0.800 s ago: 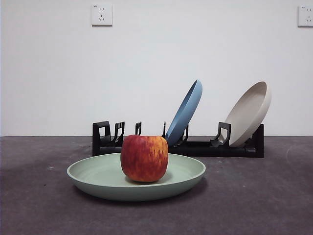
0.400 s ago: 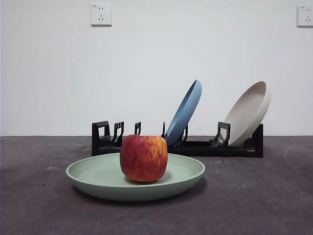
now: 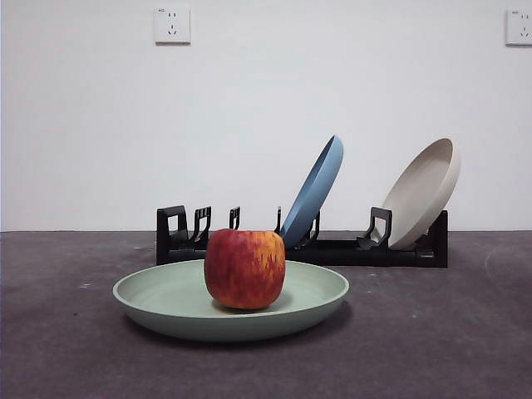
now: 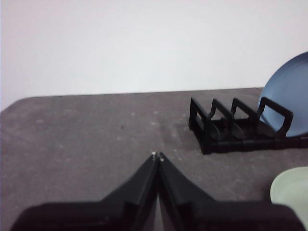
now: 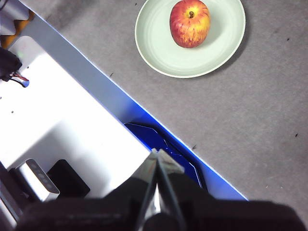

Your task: Take the green plate from the plate rack,put the plate on the table,take the apple from the table,put the apple in the plate

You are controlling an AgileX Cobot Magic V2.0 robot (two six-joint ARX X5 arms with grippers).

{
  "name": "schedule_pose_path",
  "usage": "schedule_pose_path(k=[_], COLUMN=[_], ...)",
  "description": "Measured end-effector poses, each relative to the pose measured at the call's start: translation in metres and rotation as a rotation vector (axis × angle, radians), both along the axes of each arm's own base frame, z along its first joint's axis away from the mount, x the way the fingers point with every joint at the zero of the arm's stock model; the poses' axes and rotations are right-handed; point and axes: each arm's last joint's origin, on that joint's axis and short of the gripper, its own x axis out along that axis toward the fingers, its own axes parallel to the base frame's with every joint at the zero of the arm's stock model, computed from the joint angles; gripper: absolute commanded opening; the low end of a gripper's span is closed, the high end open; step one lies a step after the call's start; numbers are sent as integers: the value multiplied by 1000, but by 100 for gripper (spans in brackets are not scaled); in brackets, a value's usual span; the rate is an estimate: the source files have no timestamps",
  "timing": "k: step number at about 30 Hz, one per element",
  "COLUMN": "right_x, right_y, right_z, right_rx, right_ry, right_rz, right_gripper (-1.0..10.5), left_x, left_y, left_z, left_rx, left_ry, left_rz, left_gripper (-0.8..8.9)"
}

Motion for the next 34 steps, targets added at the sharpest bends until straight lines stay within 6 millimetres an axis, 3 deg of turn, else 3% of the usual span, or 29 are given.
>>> schedule_pose_path(k=[7, 34], right_x=[0, 0], right_y=[0, 0], right_z=[0, 0], right_rx=[0, 0], right_ry=[0, 0], right_rz=[0, 0], right_gripper=[1, 1], left_x=[-4, -4], left_y=[0, 0], left_z=[-18, -18], left_rx=[-12, -31], left_ry=[159, 162], left_rz=[3, -3], left_gripper=[-2, -2])
